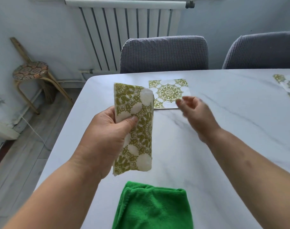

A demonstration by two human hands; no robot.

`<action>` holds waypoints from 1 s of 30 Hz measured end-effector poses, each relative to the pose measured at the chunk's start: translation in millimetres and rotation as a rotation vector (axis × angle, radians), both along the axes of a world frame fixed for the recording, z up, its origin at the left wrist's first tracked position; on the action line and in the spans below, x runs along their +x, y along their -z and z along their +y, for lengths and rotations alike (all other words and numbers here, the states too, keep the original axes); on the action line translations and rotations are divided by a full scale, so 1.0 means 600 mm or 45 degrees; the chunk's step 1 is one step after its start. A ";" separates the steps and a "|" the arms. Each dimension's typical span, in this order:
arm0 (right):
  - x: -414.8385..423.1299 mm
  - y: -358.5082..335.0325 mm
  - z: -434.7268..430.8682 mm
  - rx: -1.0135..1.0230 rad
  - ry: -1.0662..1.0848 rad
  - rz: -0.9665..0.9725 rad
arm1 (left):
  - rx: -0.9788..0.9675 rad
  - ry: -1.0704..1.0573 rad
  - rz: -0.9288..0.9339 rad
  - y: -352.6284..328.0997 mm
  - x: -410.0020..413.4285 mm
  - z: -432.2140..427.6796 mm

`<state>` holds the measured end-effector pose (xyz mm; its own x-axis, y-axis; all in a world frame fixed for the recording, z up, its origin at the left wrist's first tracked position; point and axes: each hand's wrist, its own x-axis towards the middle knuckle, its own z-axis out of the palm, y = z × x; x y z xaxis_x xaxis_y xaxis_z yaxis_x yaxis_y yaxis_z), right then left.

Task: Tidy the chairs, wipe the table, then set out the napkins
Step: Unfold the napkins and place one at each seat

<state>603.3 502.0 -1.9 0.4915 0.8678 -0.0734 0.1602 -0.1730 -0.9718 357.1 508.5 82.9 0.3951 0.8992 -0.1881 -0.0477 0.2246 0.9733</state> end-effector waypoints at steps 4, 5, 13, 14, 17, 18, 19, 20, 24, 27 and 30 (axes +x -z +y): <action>-0.045 -0.019 -0.102 -0.265 -0.387 0.784 | -0.173 0.046 -0.153 -0.023 0.017 -0.029; -0.048 -0.027 -0.126 -0.263 -0.441 0.896 | -0.209 0.049 -0.179 -0.029 0.021 -0.041; -0.024 -0.080 -0.242 -0.146 -0.236 0.845 | -0.445 0.031 -0.028 -0.001 0.030 -0.134; -0.021 -0.082 -0.252 -0.149 -0.198 0.716 | -0.395 -0.001 0.117 0.010 0.029 -0.142; -0.012 -0.088 -0.290 -0.152 -0.085 0.351 | -0.147 -0.085 0.905 0.050 0.008 -0.161; -0.007 -0.087 -0.303 -0.153 -0.056 0.299 | -0.104 -0.094 1.129 0.063 -0.002 -0.167; -0.003 -0.087 -0.314 -0.156 -0.036 0.269 | -0.096 -0.097 1.279 0.074 -0.010 -0.172; -0.003 -0.086 -0.326 -0.160 -0.023 0.253 | -0.131 -0.096 1.366 0.085 -0.019 -0.178; 0.000 -0.085 -0.359 -0.136 0.058 0.238 | -0.258 -0.086 1.506 0.108 -0.025 -0.184; -0.003 -0.089 -0.376 -0.121 0.080 0.282 | -0.290 -0.062 1.417 0.111 -0.031 -0.184; -0.009 -0.091 -0.384 -0.121 0.078 0.316 | -0.344 -0.064 1.166 0.116 -0.040 -0.190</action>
